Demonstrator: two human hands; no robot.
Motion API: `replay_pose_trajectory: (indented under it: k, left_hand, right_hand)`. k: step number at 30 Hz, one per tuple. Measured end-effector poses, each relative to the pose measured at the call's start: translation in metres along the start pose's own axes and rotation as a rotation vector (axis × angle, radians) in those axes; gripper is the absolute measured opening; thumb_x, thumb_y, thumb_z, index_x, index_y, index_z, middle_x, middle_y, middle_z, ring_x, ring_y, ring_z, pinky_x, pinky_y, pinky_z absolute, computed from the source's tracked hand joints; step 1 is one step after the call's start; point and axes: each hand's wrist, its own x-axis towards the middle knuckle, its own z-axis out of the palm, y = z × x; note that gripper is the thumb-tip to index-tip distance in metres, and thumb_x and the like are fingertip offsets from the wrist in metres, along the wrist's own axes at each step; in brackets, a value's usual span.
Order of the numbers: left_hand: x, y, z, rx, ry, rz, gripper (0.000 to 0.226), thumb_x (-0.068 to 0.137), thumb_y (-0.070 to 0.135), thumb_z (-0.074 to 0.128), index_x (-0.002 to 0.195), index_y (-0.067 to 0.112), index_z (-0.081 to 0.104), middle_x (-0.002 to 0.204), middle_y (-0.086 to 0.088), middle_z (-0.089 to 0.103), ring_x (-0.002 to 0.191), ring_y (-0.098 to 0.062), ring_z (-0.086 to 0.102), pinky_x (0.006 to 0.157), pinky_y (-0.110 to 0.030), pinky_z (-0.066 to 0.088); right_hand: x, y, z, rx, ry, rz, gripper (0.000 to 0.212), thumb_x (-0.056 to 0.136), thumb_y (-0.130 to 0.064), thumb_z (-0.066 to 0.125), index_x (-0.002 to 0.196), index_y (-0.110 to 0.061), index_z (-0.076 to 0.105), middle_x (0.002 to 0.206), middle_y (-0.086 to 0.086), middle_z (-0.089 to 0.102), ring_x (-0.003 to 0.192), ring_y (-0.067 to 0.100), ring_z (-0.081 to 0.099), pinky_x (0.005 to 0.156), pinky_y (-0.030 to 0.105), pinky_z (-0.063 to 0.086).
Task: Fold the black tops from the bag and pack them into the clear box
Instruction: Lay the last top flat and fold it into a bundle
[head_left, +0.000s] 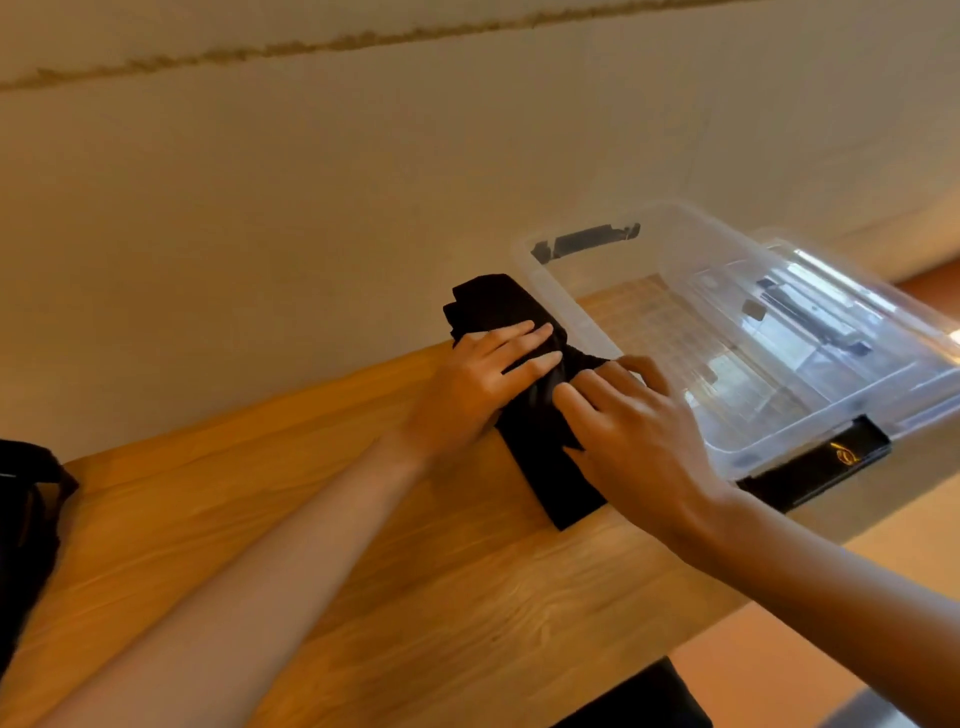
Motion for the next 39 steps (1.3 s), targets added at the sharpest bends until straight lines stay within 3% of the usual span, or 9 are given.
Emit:
replay_pose_trajectory:
  k: [5,9,12,14,16,19,28,33,39]
  left_hand:
    - [0.020,-0.016,-0.004,0.154,0.022,0.114,0.043,0.098,0.011,0.062,0.141,0.018,0.060,0.155,-0.015,0.047,0.145,-0.034,0.040,0.112,-0.049,0.038]
    - [0.031,-0.022,-0.005,0.147,-0.118,0.142,0.056,0.092,0.009,0.066,0.146,0.019,0.055,0.155,-0.016,0.044,0.147,-0.034,0.035,0.114,-0.049,0.034]
    - [0.033,-0.022,-0.014,0.073,-0.229,0.122,0.068,0.083,0.018,0.072,0.148,0.017,0.052,0.154,-0.015,0.044,0.148,-0.034,0.033,0.116,-0.051,0.031]
    - [0.028,-0.018,-0.023,0.068,-0.200,0.121,0.068,0.081,0.027,0.068,0.146,0.013,0.054,0.153,-0.015,0.045,0.147,-0.034,0.035,0.116,-0.050,0.030]
    - [0.020,-0.013,-0.028,0.086,-0.155,0.145,0.069,0.078,0.029,0.064,0.144,0.009,0.056,0.150,-0.015,0.049,0.145,-0.034,0.038,0.116,-0.048,0.029]
    - [0.012,-0.009,-0.024,0.097,-0.243,0.164,0.076,0.082,0.036,0.062,0.152,0.009,0.047,0.156,-0.014,0.044,0.148,-0.030,0.036,0.122,-0.048,0.023]
    - [0.025,-0.010,-0.014,0.026,-0.382,0.120,0.078,0.085,0.042,0.043,0.158,0.015,0.036,0.166,-0.008,0.031,0.156,-0.021,0.018,0.128,-0.046,0.012]
    - [0.012,-0.005,-0.022,0.044,-0.326,0.101,0.077,0.088,0.042,0.044,0.160,0.017,0.032,0.167,-0.010,0.027,0.157,-0.024,0.014,0.128,-0.045,0.008]
    - [-0.029,-0.001,-0.037,0.091,-0.305,-0.014,0.077,0.097,0.060,0.036,0.162,0.020,0.024,0.170,-0.008,0.017,0.158,-0.023,0.007,0.128,-0.043,0.008]
  right_hand:
    - [-0.005,-0.007,0.008,-0.085,-0.066,0.073,0.015,0.085,-0.017,0.069,0.097,-0.012,0.063,0.090,0.005,0.067,0.085,0.027,0.067,0.093,0.040,0.040]
    - [-0.011,-0.012,0.010,-0.152,-0.107,0.142,0.024,0.094,-0.013,0.057,0.115,-0.007,0.066,0.112,0.010,0.071,0.108,0.029,0.068,0.103,0.044,0.039]
    - [-0.017,-0.017,0.007,-0.190,-0.217,0.192,0.043,0.095,-0.030,0.059,0.131,-0.007,0.061,0.125,0.015,0.067,0.109,0.031,0.066,0.097,0.045,0.039]
    - [-0.020,-0.022,0.004,-0.191,-0.307,0.221,0.053,0.096,-0.044,0.057,0.136,-0.009,0.059,0.130,0.018,0.065,0.107,0.033,0.064,0.093,0.045,0.039]
    - [-0.021,-0.025,0.001,-0.184,-0.395,0.252,0.065,0.094,-0.056,0.054,0.140,-0.009,0.056,0.138,0.021,0.059,0.114,0.034,0.061,0.096,0.046,0.039]
    - [-0.023,-0.027,-0.001,-0.173,-0.419,0.270,0.075,0.090,-0.059,0.058,0.143,-0.007,0.053,0.148,0.029,0.047,0.130,0.041,0.051,0.105,0.049,0.036]
    - [-0.026,-0.027,-0.002,-0.164,-0.454,0.259,0.086,0.087,-0.063,0.060,0.150,-0.006,0.045,0.142,0.034,0.050,0.137,0.045,0.046,0.124,0.056,0.020]
    - [-0.027,-0.027,-0.003,-0.134,-0.445,0.270,0.081,0.094,-0.068,0.040,0.153,-0.012,0.041,0.150,0.030,0.044,0.143,0.045,0.040,0.125,0.055,0.015]
    - [-0.019,-0.035,-0.005,-0.086,-0.423,0.239,0.081,0.096,-0.070,0.032,0.155,-0.016,0.041,0.155,0.028,0.040,0.145,0.045,0.036,0.125,0.055,0.018]
